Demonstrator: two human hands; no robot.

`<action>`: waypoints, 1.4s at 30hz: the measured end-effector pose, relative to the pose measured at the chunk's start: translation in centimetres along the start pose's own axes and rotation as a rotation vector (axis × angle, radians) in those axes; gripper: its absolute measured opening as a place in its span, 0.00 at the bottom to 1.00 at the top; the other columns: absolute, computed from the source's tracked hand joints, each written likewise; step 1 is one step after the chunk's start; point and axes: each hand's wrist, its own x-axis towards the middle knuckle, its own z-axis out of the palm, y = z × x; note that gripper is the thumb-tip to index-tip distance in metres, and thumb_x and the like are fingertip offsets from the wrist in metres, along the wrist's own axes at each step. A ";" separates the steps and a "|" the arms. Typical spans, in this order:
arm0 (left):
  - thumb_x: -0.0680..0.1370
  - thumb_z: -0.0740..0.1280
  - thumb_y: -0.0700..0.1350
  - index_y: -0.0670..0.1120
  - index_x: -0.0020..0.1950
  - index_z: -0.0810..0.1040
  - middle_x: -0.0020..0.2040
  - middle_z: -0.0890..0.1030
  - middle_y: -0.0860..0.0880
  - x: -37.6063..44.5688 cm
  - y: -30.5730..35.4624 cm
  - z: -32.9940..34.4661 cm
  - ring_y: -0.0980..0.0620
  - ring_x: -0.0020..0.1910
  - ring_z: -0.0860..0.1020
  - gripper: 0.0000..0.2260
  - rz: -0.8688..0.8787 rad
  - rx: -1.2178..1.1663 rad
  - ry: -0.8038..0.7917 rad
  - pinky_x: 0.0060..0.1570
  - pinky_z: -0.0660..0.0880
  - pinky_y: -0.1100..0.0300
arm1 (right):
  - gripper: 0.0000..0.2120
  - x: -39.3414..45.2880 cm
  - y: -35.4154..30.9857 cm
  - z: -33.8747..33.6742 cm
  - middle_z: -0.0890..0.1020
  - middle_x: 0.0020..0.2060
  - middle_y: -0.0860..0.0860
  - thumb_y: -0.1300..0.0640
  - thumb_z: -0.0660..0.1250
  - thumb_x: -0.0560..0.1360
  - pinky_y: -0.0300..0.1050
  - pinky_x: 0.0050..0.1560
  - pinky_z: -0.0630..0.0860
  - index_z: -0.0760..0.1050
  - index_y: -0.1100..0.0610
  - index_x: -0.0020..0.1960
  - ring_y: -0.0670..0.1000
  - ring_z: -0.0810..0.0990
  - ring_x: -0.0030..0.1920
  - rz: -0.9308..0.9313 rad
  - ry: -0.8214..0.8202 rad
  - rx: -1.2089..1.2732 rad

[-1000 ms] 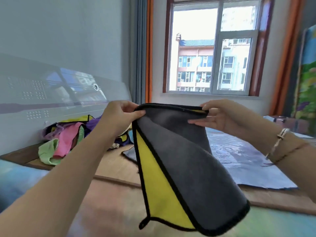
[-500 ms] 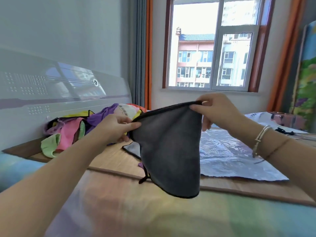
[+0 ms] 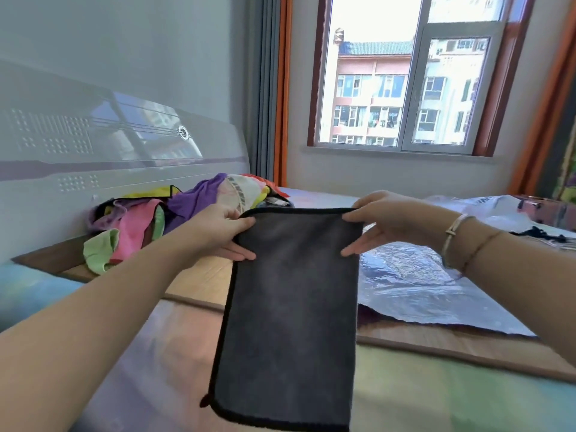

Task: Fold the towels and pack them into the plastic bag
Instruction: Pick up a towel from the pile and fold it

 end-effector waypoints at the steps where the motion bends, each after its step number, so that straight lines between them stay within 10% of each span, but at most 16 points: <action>1: 0.80 0.65 0.47 0.41 0.65 0.70 0.62 0.77 0.40 1.0 0.2 0.0 0.44 0.41 0.85 0.16 0.028 -0.001 0.035 0.42 0.82 0.57 | 0.04 1.2 -0.2 0.2 0.76 0.49 0.57 0.63 0.64 0.79 0.50 0.43 0.83 0.69 0.63 0.52 0.62 0.85 0.39 -0.006 0.027 0.031; 8: 0.76 0.70 0.37 0.49 0.43 0.71 0.47 0.81 0.51 4.8 4.4 -1.9 0.52 0.47 0.81 0.09 0.606 -0.015 0.288 0.52 0.74 0.59 | 0.07 6.5 -2.1 -0.7 0.80 0.43 0.59 0.65 0.63 0.78 0.55 0.59 0.77 0.71 0.58 0.43 0.56 0.81 0.49 -0.557 0.408 0.172; 14: 0.73 0.74 0.38 0.46 0.41 0.74 0.48 0.81 0.53 4.9 -1.8 -0.4 0.58 0.43 0.79 0.09 0.498 0.267 0.192 0.40 0.70 0.77 | 0.07 7.1 5.4 1.1 0.82 0.39 0.54 0.62 0.68 0.76 0.50 0.48 0.75 0.75 0.53 0.41 0.55 0.82 0.42 -0.513 0.314 -0.145; 18: 0.66 0.75 0.53 0.51 0.38 0.76 0.44 0.83 0.55 3.0 -8.3 0.3 0.56 0.45 0.79 0.09 0.384 0.405 -0.020 0.51 0.73 0.60 | 0.07 5.6 11.7 3.4 0.77 0.27 0.49 0.59 0.69 0.76 0.43 0.35 0.69 0.75 0.53 0.39 0.49 0.74 0.29 -0.415 0.114 -0.338; 24: 0.75 0.71 0.42 0.47 0.41 0.73 0.36 0.81 0.54 0.7 -12.5 1.6 0.58 0.36 0.77 0.07 0.148 0.456 -0.411 0.40 0.73 0.63 | 0.08 4.5 15.1 5.2 0.72 0.23 0.45 0.61 0.68 0.76 0.37 0.28 0.64 0.75 0.56 0.39 0.44 0.68 0.26 -0.291 -0.138 -0.313; 29: 0.76 0.70 0.39 0.45 0.43 0.74 0.41 0.82 0.45 4.8 -11.9 2.2 0.50 0.39 0.79 0.06 0.066 0.305 -0.172 0.42 0.78 0.52 | 0.05 8.9 14.2 6.0 0.74 0.28 0.44 0.58 0.68 0.76 0.32 0.33 0.65 0.76 0.54 0.41 0.38 0.72 0.29 -0.317 0.177 -0.365; 33: 0.76 0.70 0.38 0.45 0.40 0.73 0.40 0.78 0.46 9.9 -11.7 3.6 0.48 0.43 0.77 0.08 0.022 0.157 0.113 0.46 0.74 0.55 | 0.06 14.4 13.4 6.2 0.81 0.43 0.51 0.53 0.66 0.77 0.43 0.45 0.70 0.77 0.55 0.50 0.53 0.79 0.49 -0.288 0.359 -0.539; 42: 0.73 0.71 0.54 0.50 0.44 0.71 0.56 0.78 0.48 15.8 -17.1 6.7 0.46 0.60 0.74 0.12 -0.172 0.574 0.363 0.63 0.67 0.53 | 0.17 20.7 17.6 9.2 0.72 0.61 0.61 0.49 0.61 0.79 0.53 0.60 0.70 0.66 0.61 0.61 0.63 0.71 0.62 -0.038 0.319 -0.844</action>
